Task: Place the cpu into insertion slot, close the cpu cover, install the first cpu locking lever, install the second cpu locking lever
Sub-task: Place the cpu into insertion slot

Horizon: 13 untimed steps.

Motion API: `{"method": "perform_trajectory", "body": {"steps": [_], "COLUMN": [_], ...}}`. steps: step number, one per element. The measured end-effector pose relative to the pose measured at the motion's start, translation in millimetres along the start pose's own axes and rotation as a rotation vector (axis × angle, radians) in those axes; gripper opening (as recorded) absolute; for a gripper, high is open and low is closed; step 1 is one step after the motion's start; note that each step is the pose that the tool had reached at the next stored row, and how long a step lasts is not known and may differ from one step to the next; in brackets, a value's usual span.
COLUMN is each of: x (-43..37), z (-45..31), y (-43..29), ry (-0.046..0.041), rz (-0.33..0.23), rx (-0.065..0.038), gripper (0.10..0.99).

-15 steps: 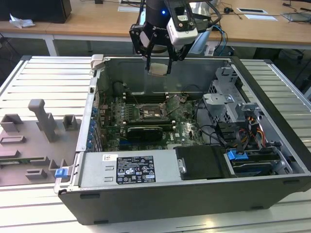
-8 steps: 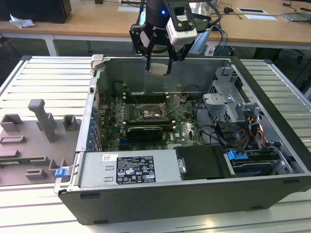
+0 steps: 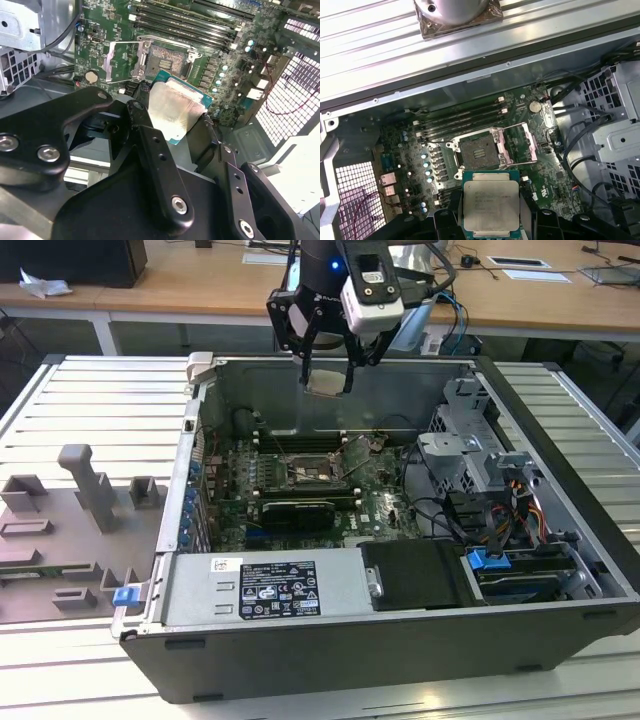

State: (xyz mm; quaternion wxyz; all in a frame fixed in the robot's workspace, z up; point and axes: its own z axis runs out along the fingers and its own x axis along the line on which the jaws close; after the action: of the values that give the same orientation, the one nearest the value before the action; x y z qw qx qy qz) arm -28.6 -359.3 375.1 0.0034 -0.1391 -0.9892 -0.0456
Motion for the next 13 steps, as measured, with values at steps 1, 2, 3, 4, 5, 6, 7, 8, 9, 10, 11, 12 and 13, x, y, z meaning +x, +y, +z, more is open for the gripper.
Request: {"method": "perform_trajectory", "body": {"steps": [1, 2, 3, 4, 5, 6, 7, 8, 9, 10, 11, 12, 13], "x": [0.0, 0.0, 0.0, 0.0, 0.0, 0.0, 0.0, 0.0, 0.0, 0.0, 0.0, 0.0, 0.0], "z": [0.0, 0.0, 0.0, 0.0, 0.0, 0.0, 0.0, 0.0, 0.0, 0.0, 0.0, 0.0, 0.0], "y": [0.0, 0.0, 0.0, 0.0, 0.0, 0.0, 0.0, 0.0, 0.0, 0.0, 0.0, 0.0, 0.0], "ry": [-0.0002, -0.0005, -0.0009, -0.001, -0.0012, -0.0015, -0.0018, -0.0019, -0.0024, -0.0026, -0.0028, -0.0031, -0.0033], "rz": [0.002, 0.006, 0.009, 0.011, 0.014, 0.016, 0.019, 0.021, 0.027, 0.029, 0.032, 0.034, 0.037], "rx": [0.0, 0.0, 0.0, 0.0, 0.0, 0.0, 0.0, 0.0, -0.001, -0.001, -0.001, -0.001, -0.001], "gripper": [0.541, 0.541, 0.541, 0.541, 0.541, 0.541, 0.541, 0.541, 0.541, 0.541, 0.541, 0.541, 0.541]}}
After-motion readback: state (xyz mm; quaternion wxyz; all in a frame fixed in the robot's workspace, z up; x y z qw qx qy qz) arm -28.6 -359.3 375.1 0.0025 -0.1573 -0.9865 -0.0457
